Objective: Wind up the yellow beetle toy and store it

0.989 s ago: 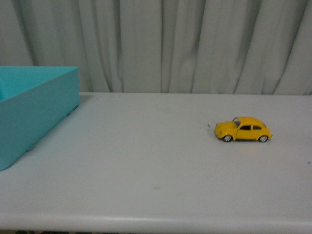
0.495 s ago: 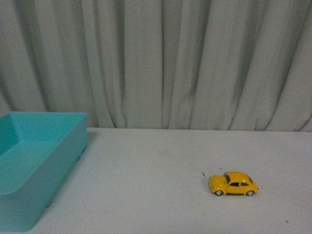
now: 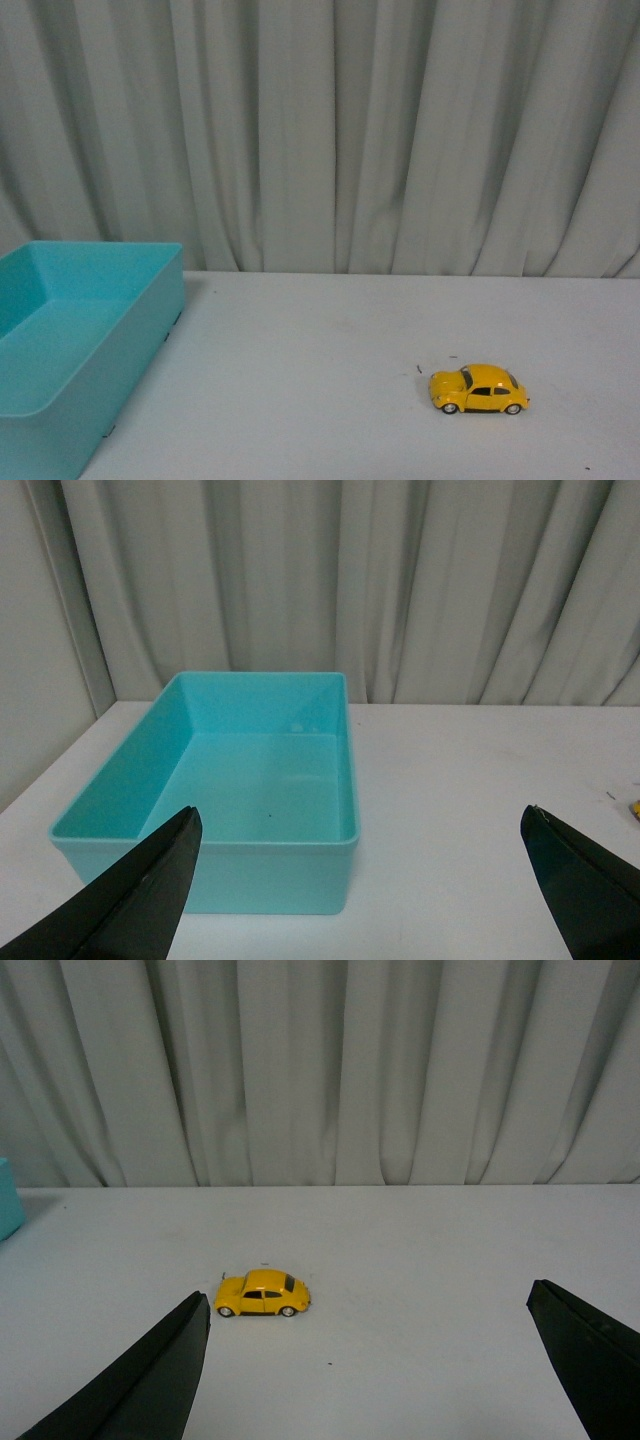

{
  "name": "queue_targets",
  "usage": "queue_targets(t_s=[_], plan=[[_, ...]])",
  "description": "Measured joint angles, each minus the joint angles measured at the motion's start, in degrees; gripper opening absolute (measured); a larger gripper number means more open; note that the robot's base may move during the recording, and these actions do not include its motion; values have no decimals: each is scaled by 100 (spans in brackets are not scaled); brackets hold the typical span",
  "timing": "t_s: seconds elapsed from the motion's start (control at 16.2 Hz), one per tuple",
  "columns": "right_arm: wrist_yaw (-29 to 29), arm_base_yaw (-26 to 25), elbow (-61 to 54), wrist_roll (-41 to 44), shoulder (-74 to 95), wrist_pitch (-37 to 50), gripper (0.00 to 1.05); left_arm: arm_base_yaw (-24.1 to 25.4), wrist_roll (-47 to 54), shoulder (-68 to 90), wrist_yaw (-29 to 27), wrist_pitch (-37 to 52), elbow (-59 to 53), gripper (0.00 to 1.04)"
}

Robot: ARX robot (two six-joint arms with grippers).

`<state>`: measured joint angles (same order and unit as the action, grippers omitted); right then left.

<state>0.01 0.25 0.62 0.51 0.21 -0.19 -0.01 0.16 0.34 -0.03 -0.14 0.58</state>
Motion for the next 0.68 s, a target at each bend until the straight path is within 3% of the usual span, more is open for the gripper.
queue_targets(t_s=[0.68], plan=[[0, 0, 0, 0, 0, -2, 98, 0, 0, 0, 0, 2, 0, 98]])
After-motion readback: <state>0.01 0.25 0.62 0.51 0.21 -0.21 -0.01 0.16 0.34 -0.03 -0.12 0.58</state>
